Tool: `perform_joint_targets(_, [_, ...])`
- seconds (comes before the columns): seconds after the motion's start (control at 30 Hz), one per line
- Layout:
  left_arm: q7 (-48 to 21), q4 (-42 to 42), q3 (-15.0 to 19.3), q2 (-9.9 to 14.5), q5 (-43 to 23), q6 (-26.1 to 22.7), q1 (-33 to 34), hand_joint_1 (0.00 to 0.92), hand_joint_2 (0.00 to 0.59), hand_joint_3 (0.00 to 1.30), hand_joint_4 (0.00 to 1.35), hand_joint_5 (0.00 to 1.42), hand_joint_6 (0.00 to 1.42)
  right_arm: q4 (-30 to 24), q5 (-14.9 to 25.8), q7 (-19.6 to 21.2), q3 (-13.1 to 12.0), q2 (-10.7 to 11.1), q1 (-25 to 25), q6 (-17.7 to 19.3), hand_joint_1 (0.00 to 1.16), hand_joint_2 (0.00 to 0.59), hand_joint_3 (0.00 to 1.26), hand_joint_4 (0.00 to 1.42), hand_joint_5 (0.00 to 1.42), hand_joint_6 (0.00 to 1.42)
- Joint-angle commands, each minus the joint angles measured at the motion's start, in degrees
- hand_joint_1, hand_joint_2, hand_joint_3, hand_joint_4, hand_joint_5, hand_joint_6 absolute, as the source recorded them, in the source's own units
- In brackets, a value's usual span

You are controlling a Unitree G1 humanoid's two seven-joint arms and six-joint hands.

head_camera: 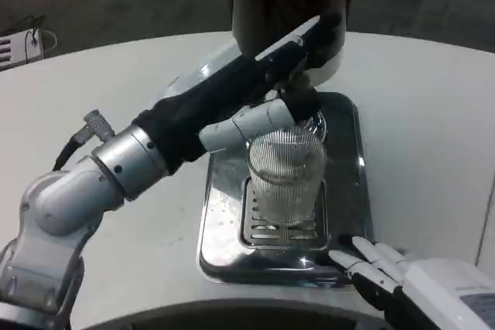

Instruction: Grasp the cup under the faucet to collect the drink, then remove the cup.

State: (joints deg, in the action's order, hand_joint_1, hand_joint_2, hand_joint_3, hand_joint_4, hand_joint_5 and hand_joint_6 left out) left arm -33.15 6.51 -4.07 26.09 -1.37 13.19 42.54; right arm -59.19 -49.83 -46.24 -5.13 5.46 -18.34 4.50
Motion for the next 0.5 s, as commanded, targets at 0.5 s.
perform_joint_targets(0.5, [-2.36, 3.37, -3.9, 3.71, 6.43, 5.36, -0.34, 0.0, 0.023, 0.0, 0.0, 0.0, 0.11, -0.81, 3.67, -0.68, 0.49, -4.82, 1.24, -10.84, 0.47, 0.43, 0.09, 0.0, 0.05, 0.01])
